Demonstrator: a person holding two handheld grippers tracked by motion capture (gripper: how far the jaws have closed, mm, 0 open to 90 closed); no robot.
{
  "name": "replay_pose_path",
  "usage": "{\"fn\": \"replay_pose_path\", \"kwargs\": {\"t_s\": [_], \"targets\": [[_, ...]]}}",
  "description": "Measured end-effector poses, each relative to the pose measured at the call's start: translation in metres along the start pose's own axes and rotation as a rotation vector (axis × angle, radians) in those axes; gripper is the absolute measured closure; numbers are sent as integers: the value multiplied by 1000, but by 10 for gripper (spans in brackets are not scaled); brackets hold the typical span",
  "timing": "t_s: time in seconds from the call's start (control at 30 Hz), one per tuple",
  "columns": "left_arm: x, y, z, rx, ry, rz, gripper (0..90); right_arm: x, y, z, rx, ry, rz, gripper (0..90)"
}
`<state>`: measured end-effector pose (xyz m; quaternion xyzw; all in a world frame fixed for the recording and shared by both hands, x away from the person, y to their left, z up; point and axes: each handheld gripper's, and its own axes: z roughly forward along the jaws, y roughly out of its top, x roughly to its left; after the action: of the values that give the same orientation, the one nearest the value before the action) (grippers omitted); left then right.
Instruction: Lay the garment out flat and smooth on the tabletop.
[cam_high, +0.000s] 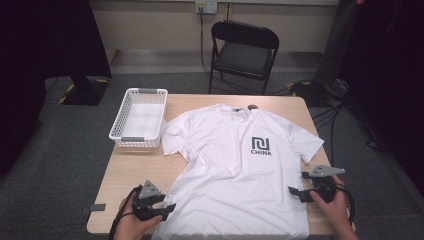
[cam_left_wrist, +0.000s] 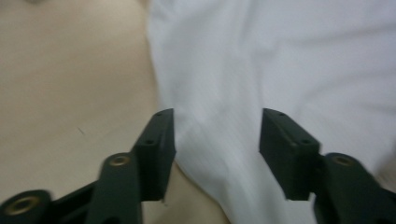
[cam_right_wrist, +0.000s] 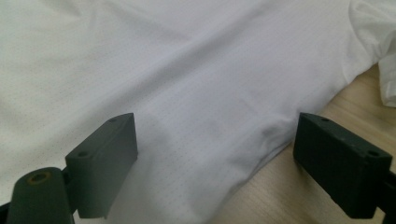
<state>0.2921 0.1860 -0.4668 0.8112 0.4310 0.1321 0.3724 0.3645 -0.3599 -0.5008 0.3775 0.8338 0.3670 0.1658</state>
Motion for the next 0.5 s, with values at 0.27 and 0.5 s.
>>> {"fn": "replay_pose_path", "kwargs": {"t_s": [0.27,0.5], "targets": [[6,11,33,79,65,22,689,0,0,0,0,2,-2,124],[1,3,24,113,35,15,880,-1,0,0,0,8,-7,124]]}}
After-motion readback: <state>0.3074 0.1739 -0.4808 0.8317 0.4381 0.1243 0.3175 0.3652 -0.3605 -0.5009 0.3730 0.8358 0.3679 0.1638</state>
